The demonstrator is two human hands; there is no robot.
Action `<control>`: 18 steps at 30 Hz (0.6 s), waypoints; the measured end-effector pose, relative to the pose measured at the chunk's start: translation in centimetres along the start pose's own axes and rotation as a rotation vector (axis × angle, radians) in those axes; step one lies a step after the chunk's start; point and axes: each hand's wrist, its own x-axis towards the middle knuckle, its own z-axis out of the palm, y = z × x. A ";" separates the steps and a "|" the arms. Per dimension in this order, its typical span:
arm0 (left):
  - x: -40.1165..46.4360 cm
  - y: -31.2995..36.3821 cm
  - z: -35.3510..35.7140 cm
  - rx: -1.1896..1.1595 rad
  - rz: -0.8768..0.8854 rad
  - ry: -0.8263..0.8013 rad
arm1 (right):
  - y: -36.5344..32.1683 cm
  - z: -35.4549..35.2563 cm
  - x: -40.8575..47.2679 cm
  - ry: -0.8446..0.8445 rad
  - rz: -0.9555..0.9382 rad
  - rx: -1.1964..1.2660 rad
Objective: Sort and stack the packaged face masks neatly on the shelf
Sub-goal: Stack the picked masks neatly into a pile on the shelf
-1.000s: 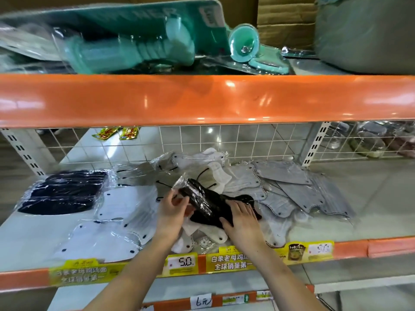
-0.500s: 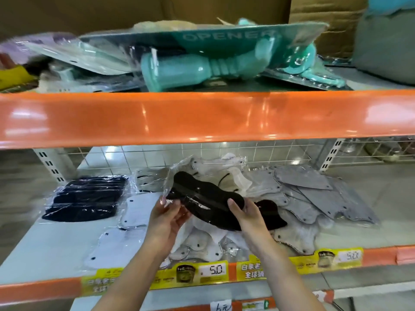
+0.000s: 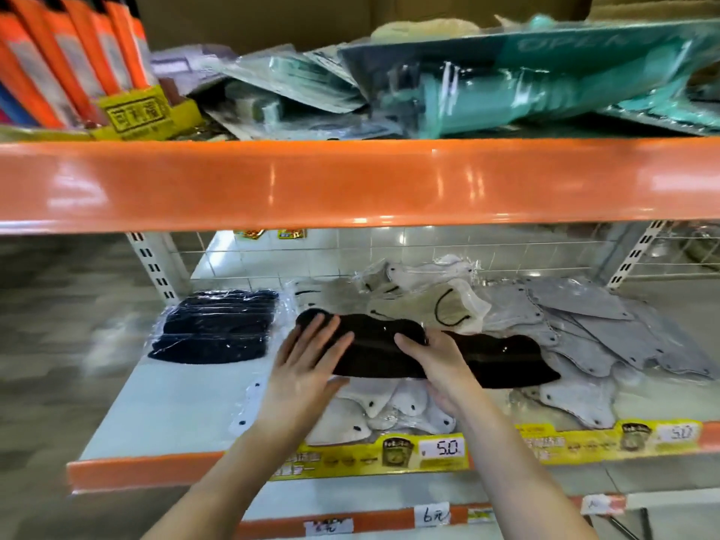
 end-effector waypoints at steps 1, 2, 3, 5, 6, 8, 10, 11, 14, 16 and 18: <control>-0.1 -0.2 -0.3 0.004 0.000 -0.013 | 0.1 0.7 0.1 -0.027 0.002 -0.041; -0.2 -0.4 -0.7 -0.004 -0.015 -0.014 | 0.3 1.4 0.2 -0.021 -0.027 -0.147; -0.3 -0.7 -1.1 -0.020 -0.030 -0.015 | 0.4 2.2 0.4 0.017 -0.088 -0.326; -0.5 -1.7 -1.8 -0.026 -0.045 -0.027 | 0.8 4.1 0.4 0.251 -0.324 -0.775; -0.6 -2.3 -2.1 -0.017 -0.054 -0.042 | 0.8 5.1 -0.1 0.369 -0.521 -0.905; -1.0 -3.4 -2.9 -0.001 -0.082 -0.064 | 1.7 7.2 -1.2 0.375 -0.839 -1.114; -1.6 -4.7 -3.5 -0.001 -0.112 -0.055 | 2.8 8.9 -1.5 0.211 -0.939 -1.329; -1.8 -5.4 -3.8 -0.003 -0.126 -0.060 | 3.3 9.8 -1.6 0.108 -0.940 -1.389; -2.7 -7.9 -4.2 0.027 -0.142 -0.069 | 4.6 13.1 -1.0 -0.056 -0.821 -1.358; -3.5 -9.7 -4.4 0.090 -0.169 -0.123 | 4.8 15.5 -0.6 -0.106 -0.684 -1.278; -4.3 -11.4 -4.6 0.160 -0.224 -0.206 | 4.9 17.6 -0.1 -0.117 -0.655 -1.262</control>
